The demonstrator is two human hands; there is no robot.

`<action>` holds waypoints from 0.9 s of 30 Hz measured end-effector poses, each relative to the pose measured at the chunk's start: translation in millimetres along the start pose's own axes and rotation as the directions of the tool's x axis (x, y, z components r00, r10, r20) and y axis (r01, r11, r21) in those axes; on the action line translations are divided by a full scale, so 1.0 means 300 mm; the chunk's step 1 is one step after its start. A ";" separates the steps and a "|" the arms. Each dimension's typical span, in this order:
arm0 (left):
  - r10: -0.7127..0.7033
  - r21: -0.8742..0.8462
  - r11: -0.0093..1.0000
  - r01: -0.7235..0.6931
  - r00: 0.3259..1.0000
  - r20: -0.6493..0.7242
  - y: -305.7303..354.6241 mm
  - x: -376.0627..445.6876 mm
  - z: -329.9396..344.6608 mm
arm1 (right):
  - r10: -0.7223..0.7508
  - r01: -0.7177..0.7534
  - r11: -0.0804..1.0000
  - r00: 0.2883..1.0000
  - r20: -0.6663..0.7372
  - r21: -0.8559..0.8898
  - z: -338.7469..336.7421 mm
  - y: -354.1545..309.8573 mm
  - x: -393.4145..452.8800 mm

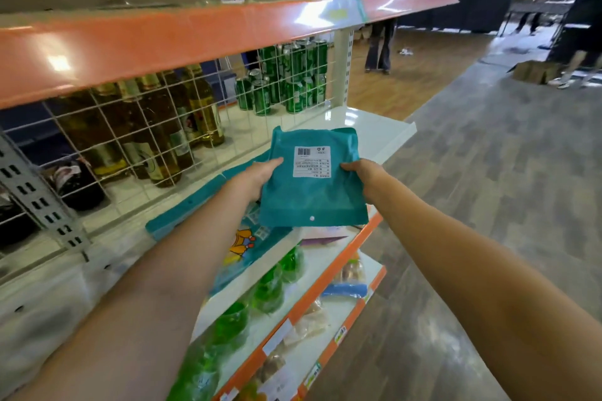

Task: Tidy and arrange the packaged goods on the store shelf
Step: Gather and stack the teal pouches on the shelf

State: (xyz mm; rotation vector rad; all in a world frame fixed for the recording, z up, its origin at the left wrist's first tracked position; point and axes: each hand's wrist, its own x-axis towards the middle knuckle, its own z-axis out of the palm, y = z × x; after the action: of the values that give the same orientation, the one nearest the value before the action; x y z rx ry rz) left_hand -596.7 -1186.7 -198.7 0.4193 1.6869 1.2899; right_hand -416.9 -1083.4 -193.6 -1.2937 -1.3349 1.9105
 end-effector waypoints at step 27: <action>-0.197 -0.501 0.860 -0.095 0.845 -0.498 -0.153 -0.196 -0.192 | 0.274 -0.057 0.928 0.774 0.571 -0.368 0.328 -0.028 0.185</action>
State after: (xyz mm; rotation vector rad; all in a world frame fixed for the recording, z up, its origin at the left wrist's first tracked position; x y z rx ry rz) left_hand -603.0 -1279.9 -211.5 -0.3456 1.6763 1.8606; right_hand -529.9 -1081.1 -201.9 -0.9743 -1.9942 2.4454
